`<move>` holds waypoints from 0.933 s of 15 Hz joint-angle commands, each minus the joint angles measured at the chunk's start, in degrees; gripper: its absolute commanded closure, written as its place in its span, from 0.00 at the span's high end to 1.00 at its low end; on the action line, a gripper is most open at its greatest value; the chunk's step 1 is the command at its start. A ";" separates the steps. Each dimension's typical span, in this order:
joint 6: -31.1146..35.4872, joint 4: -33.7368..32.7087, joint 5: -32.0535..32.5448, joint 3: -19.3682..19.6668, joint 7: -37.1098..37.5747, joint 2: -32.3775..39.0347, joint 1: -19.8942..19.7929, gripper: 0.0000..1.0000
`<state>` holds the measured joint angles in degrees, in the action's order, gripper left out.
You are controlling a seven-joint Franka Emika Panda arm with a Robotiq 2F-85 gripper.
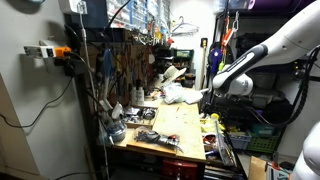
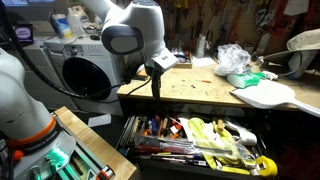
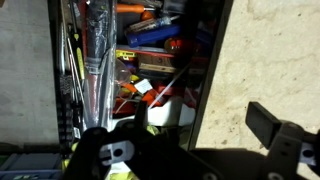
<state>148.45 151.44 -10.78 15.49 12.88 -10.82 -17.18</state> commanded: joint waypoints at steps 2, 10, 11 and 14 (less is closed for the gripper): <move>-0.11 -0.07 0.07 -0.12 0.19 -0.05 -0.11 1.00; -0.29 -0.97 -2.65 1.79 -1.18 1.66 -0.54 1.00; -0.30 -1.20 -3.76 2.64 -1.73 2.35 -0.75 1.00; -2.12 -2.66 -9.53 6.36 -6.66 5.09 -1.20 1.00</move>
<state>148.38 150.92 -14.32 18.52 12.08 -9.24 -17.86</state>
